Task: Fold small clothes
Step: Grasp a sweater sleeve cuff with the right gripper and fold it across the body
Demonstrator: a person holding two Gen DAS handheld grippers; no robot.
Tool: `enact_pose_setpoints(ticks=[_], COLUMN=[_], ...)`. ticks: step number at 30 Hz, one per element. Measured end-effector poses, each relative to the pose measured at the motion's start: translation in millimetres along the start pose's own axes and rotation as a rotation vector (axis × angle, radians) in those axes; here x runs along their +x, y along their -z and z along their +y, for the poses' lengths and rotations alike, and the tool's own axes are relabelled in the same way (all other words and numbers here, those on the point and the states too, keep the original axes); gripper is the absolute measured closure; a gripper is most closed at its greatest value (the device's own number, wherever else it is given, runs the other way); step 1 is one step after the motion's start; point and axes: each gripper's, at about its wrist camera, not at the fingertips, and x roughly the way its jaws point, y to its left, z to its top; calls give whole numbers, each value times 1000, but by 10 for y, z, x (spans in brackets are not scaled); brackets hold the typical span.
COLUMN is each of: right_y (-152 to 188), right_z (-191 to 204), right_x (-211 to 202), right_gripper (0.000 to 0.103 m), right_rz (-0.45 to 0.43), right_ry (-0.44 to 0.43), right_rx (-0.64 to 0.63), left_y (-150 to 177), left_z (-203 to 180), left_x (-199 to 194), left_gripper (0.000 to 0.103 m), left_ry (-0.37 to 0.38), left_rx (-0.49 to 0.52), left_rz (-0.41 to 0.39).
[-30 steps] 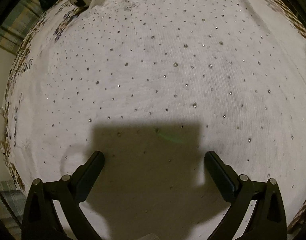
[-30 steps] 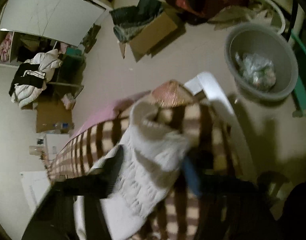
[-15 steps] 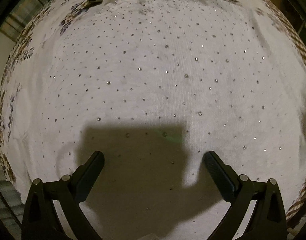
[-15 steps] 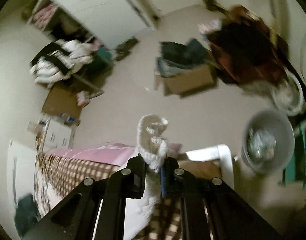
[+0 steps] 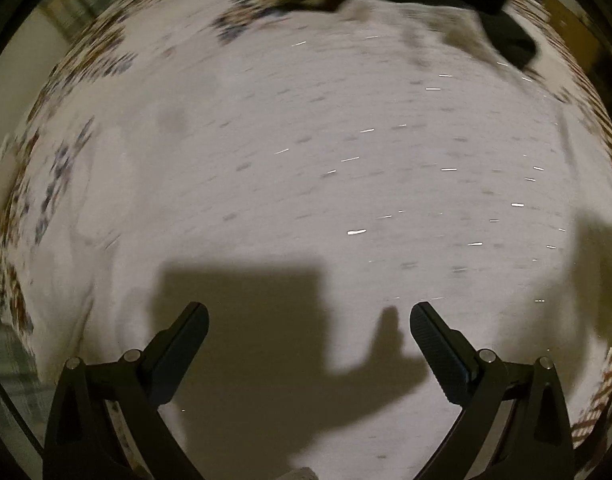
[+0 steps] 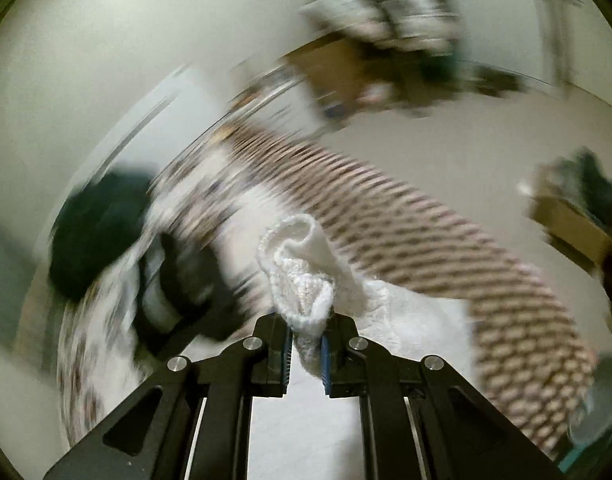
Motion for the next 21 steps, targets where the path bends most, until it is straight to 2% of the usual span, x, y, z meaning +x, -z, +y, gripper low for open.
enact_pose_setpoints(ticks=[3,5,10,15,21], right_y=[474,953,1927,2436,2727], right_z=[984,1569,2322,2501,2501], right_x=[548,927,1456,1587,1718], right_gripper=[91,91,91,91,91], right_rz=[126,222,371,431,480], right_ry=[-73,-96,-89,-58,-38], right_rx=[-184,-308,-521,-601,-628], left_y=[56,110,175,199,138], left_z=[360,548,1077,1432,1728], left_x=[116,137,230,352,446], left_gripper=[0,0,0,0,0], left_ry=[-13,-21,-35,-31,-9], left_rx=[-87,-129,-233,-302,-349], left_rz=[16,21,31,56,59])
